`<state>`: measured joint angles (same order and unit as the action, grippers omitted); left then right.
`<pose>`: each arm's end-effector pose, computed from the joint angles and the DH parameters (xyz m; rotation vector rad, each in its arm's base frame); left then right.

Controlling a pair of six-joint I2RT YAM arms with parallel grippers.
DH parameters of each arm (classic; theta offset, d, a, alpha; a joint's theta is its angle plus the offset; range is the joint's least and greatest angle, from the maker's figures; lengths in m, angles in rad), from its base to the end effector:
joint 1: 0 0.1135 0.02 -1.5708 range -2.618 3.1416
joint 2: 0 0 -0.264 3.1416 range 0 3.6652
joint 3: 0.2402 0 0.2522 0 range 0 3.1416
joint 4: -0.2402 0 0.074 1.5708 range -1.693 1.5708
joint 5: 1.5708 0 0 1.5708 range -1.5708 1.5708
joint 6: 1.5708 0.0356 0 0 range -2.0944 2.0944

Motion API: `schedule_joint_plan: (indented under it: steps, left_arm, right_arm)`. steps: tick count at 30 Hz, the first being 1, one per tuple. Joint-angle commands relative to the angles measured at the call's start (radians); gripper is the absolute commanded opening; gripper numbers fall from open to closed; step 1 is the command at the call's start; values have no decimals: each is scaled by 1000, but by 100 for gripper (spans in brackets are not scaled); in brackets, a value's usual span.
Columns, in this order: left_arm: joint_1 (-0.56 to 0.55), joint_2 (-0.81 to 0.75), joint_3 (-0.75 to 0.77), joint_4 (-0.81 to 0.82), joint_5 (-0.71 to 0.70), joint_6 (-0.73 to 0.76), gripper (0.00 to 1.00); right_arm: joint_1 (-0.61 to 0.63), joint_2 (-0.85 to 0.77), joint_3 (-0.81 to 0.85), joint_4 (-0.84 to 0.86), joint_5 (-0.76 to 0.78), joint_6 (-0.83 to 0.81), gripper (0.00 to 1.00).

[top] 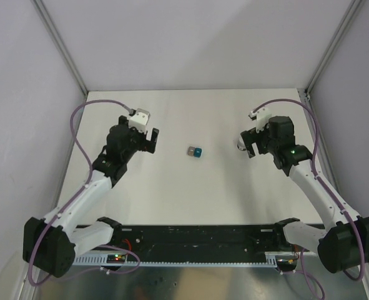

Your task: Sort the pills into containers

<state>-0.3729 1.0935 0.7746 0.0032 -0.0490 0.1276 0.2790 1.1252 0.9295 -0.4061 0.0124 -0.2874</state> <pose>0.2374 -0.0910 0.2942 0.4350 1.8371 -0.1216 0.2390 0.0680 0.3009 -0.6003 2.0880 -0.0183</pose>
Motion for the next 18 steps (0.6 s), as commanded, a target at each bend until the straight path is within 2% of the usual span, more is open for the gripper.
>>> schedule_joint_plan:
  steps: [1, 7, 18]
  left_arm:
    - [2, -122, -55, 4, -122, 99, 100]
    - [14, -243, -131, 4, -182, 100, 100]
    - [64, -298, -243, 42, -179, 79, 100]
  right_arm:
    - [-19, -4, -5, 54, 63, 18, 100]
    - [-42, 19, -6, 56, 75, 13, 100]
    - [-106, 4, -5, 63, 105, 37, 99]
